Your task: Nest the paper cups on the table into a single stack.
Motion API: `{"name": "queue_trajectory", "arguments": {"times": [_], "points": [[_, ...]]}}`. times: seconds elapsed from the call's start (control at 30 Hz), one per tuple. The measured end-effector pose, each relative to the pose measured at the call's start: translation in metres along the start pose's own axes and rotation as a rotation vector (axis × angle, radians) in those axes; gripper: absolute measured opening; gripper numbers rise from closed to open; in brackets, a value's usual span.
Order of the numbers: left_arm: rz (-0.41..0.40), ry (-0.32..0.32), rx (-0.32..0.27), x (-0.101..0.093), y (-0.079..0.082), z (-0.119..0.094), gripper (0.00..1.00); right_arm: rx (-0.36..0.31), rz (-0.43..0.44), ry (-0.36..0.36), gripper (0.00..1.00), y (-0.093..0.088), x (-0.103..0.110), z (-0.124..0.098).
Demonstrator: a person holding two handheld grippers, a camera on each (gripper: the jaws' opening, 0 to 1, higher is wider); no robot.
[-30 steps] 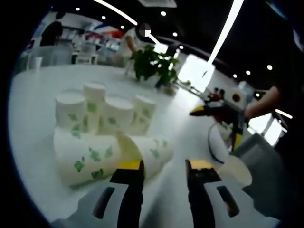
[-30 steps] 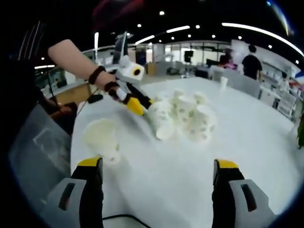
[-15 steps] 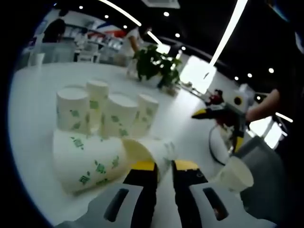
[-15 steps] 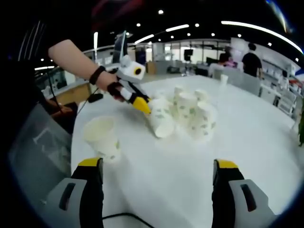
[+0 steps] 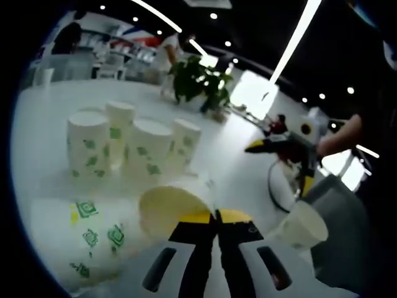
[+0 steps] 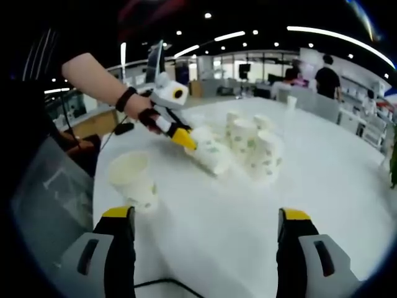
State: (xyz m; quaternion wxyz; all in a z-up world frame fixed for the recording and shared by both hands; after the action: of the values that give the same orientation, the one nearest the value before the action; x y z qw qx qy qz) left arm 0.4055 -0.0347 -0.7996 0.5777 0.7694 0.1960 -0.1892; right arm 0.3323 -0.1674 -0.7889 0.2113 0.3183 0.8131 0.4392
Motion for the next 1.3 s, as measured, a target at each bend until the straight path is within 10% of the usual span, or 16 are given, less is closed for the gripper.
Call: {"name": "queue_trajectory", "arguments": {"times": [1.3], "points": [[0.003,-0.008,0.02,-0.011,0.0,0.0,0.0,-0.02,0.004,-0.007,0.93,0.009,0.001,-0.004]]}}
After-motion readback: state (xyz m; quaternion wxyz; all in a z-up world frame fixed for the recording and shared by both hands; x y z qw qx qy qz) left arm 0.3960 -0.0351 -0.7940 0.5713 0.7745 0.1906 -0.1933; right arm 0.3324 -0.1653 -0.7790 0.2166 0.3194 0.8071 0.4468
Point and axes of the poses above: the point that each gripper's makers call its tool centre point, and the gripper's own axes: z roughly forward along the fingers, x roughly to its left, y roughly out of its top, the point moved 1 cm from there along -z, roughly backward along the fingers, and after that the axes turned 11 degrees about -y, right-handed, at the moved point
